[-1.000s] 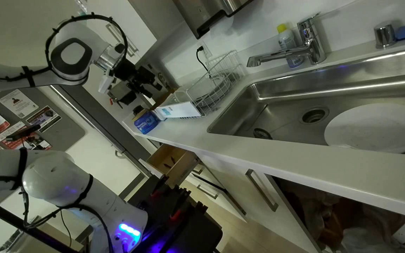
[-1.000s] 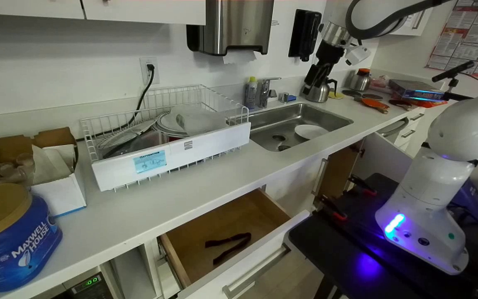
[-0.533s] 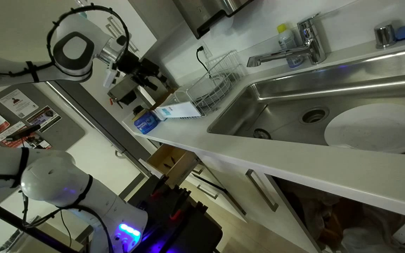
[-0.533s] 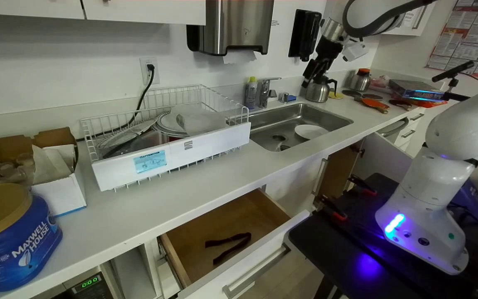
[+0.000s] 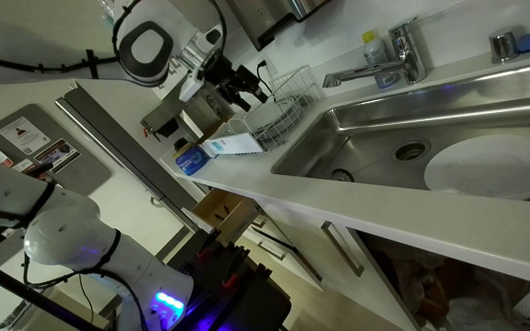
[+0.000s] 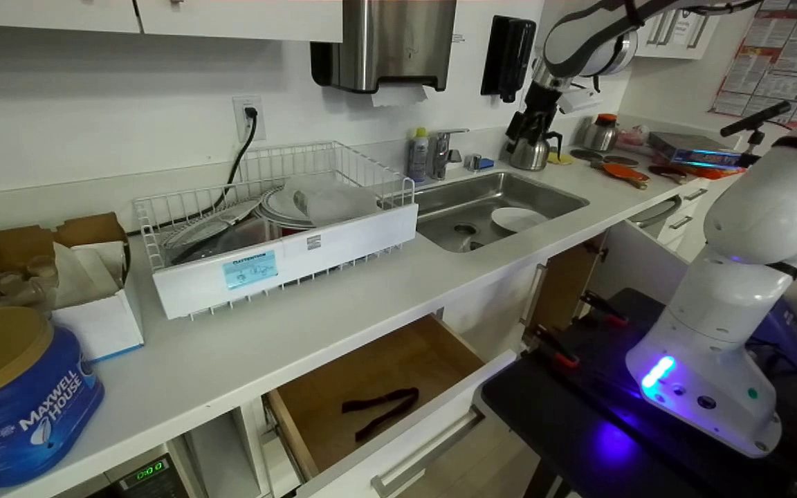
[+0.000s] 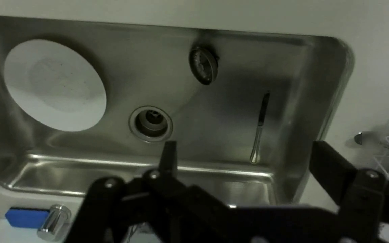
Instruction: Put the plug on the sink drain
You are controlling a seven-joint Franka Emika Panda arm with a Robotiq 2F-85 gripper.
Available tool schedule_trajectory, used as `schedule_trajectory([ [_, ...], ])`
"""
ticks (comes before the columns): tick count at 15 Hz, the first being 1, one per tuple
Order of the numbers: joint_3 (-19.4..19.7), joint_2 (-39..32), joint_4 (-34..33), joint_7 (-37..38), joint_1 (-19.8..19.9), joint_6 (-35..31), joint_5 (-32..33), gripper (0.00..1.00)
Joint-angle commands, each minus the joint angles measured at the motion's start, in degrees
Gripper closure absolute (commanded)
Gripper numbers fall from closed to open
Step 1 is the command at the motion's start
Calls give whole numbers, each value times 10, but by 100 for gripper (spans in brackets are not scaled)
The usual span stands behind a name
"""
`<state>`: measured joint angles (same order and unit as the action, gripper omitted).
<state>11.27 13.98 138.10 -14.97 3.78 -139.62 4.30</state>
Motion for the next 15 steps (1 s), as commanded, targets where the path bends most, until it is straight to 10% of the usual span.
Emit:
schedule_trajectory([
  [1,40,-99,-78,-108,3,30,-92,0],
  [6,39,-188,-142,-266,49,90,-249,0],
  [15,15,-185,-137,-274,68,107,-241,0],
])
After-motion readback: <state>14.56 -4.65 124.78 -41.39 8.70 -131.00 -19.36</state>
